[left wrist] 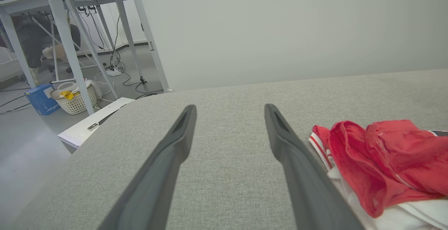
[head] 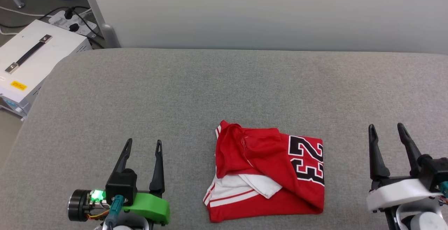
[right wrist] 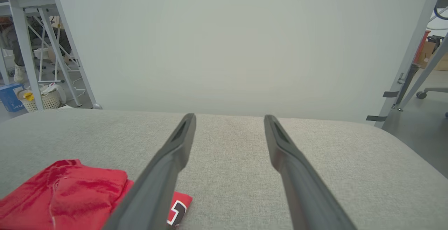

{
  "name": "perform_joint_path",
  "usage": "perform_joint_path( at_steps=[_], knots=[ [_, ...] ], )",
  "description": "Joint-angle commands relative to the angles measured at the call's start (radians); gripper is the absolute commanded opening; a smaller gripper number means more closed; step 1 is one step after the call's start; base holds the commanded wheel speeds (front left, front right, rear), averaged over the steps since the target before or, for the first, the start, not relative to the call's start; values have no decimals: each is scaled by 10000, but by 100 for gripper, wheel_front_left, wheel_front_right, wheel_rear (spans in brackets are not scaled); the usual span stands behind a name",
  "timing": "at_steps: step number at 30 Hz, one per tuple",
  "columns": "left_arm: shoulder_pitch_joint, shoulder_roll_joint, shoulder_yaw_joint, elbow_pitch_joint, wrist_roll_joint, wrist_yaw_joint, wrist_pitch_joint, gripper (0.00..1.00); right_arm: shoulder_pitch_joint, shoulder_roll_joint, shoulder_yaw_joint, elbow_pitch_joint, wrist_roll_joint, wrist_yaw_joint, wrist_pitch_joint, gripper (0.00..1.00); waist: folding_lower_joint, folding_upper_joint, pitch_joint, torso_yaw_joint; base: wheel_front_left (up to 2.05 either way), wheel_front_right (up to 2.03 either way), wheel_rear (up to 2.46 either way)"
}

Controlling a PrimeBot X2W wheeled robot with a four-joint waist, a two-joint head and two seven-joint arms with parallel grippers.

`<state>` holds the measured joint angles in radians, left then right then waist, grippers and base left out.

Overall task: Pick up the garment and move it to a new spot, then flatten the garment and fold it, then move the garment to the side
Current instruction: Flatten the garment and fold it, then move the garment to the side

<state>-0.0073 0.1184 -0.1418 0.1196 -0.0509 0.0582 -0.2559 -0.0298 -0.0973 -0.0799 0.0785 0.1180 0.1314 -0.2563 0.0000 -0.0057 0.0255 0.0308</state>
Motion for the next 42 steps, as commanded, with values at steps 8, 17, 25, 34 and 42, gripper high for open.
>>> perform_joint_path(
  at_steps=[8,17,25,34,42],
  knots=[
    [330,34,79,-39,11,17,-59,100,1003,375,211,-423,-290,-7,-53,100,0,57,-30,123,0,0,0],
    [355,14,126,14,15,22,-59,100,1065,446,291,-511,-583,-7,-54,100,0,57,-15,125,0,0,0],
    [169,-3,152,38,20,-12,-59,100,-669,-627,245,-830,-579,-7,-29,100,0,57,220,127,0,0,0],
    [-136,-55,157,9,31,-57,-59,100,-3332,-2860,2752,-603,885,-7,3236,100,0,57,654,172,0,0,0],
    [-353,-109,164,-16,40,-100,-59,100,-3859,-4313,4383,-18,3937,-7,7657,100,0,57,996,299,0,0,0]
  ],
)
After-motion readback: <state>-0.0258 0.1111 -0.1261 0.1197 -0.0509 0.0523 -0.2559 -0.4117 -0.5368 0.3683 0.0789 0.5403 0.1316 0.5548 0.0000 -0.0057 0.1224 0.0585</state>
